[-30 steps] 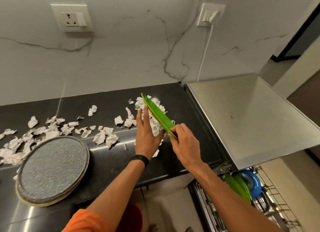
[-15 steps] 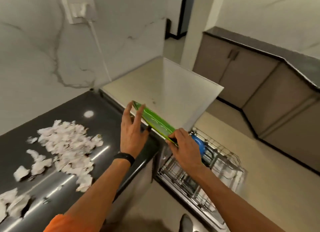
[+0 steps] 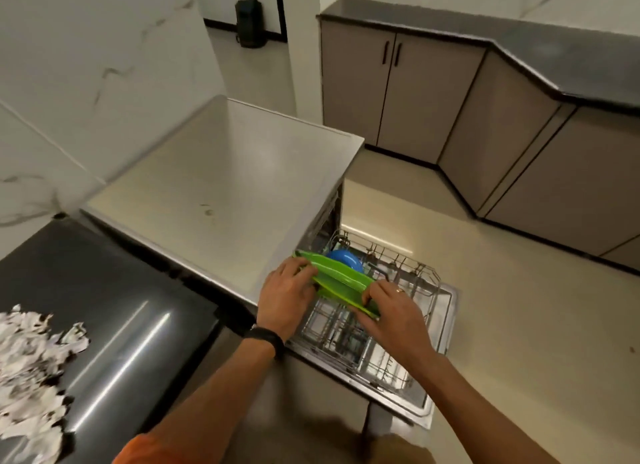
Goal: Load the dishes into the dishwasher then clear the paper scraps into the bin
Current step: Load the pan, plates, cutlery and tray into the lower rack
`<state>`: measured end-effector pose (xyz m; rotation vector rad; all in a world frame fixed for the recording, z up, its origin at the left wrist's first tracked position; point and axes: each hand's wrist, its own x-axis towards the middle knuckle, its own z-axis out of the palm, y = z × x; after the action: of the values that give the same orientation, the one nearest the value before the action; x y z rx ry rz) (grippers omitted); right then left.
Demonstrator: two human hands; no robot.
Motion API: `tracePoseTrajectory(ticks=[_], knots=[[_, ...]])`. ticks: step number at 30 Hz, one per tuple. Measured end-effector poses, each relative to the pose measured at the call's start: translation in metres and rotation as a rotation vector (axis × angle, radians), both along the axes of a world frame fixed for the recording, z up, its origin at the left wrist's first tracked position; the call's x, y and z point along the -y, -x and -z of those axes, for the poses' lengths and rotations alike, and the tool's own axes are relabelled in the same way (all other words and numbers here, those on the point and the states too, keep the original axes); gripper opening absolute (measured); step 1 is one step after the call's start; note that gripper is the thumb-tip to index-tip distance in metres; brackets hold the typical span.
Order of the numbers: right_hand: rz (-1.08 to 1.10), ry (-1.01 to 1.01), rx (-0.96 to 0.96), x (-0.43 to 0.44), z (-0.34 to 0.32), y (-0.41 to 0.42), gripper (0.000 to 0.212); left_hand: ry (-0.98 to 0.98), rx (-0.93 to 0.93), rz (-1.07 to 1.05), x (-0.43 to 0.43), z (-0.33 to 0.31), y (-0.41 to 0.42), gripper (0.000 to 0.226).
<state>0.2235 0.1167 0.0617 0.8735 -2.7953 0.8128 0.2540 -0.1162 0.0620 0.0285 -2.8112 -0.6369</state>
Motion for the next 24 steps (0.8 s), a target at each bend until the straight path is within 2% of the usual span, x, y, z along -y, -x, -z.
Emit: tracePoseTrajectory(ticks=[2, 4, 8, 12, 18, 24], knots=[[-0.060, -0.032, 0.032, -0.013, 0.018, 0.012, 0.017, 0.009, 0.076, 0.008, -0.012, 0.017, 0.013, 0.027], [-0.113, -0.059, 0.056, -0.025, 0.041, 0.027, 0.020, 0.003, 0.147, -0.008, -0.025, 0.036, 0.024, 0.023], [-0.102, -0.156, 0.206, -0.033, 0.085, 0.046, 0.018, 0.010, 0.246, 0.007, -0.038, 0.080, 0.031, 0.017], [-0.093, -0.217, 0.307, -0.022, 0.145, 0.063, 0.015, 0.047, 0.336, -0.008, -0.034, 0.146, 0.047, 0.026], [-0.069, -0.226, 0.443, 0.015, 0.256, 0.090, 0.008, 0.104, 0.324, 0.018, -0.012, 0.271, 0.082, 0.028], [-0.024, -0.222, 0.525, 0.050, 0.361, 0.105, 0.020, 0.127, 0.341, 0.034, 0.008, 0.370, 0.104, 0.036]])
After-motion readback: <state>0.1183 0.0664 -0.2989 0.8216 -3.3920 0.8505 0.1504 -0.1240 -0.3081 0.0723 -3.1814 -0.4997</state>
